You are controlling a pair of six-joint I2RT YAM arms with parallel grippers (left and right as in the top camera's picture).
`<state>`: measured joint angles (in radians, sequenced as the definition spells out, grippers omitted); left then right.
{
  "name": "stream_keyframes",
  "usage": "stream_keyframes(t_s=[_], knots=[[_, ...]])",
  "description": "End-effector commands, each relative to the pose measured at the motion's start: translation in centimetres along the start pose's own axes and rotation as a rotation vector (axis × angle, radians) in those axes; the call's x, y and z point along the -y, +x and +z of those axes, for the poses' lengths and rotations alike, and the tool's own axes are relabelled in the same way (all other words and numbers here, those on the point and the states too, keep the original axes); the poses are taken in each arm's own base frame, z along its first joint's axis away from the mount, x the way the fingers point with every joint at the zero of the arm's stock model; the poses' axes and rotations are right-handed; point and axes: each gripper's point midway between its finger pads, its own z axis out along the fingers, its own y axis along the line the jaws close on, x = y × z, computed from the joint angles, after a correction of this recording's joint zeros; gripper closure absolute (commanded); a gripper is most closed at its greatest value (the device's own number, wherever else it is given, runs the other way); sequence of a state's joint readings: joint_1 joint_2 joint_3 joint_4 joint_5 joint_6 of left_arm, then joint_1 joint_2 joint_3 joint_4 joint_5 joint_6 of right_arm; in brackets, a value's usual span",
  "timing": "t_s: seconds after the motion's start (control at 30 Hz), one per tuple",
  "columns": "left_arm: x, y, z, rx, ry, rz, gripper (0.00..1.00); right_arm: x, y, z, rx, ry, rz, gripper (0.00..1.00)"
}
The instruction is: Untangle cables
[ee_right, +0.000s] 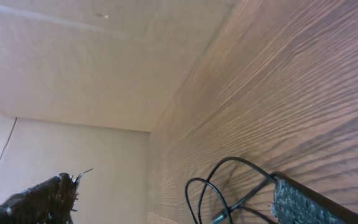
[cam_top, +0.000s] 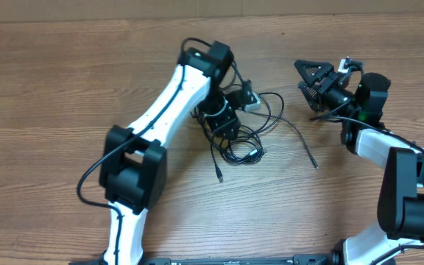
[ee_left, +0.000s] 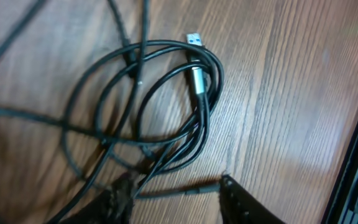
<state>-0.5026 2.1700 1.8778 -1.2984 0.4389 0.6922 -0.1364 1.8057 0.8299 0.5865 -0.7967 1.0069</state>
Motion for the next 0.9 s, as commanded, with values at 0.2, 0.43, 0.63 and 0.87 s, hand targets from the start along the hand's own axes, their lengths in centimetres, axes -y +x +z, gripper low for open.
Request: stream_keyframes(t_s=[0.2,0.43,0.63,0.87], knots=[[-0.4,-1.5,2.8,-0.045,-0.066,0.126,0.42,2.4,-0.5,-1.2,-0.001,0.059,0.009,0.00],[-0.8,-0.6,3.5,-0.093,-0.073,0.116,0.28,2.5,-0.5,-1.3,-0.002,0.063,0.015,0.00],[-1.4,0.2,4.8,-0.137,-0.073,0.104,0.26,2.5,-0.5,-1.3,-0.002,0.064,0.015,0.00],[0.2,1.1,6.2,-0.205,-0.020,0.118,0.28,2.5,-0.5,-1.3,-0.002,0.064,0.015,0.00]])
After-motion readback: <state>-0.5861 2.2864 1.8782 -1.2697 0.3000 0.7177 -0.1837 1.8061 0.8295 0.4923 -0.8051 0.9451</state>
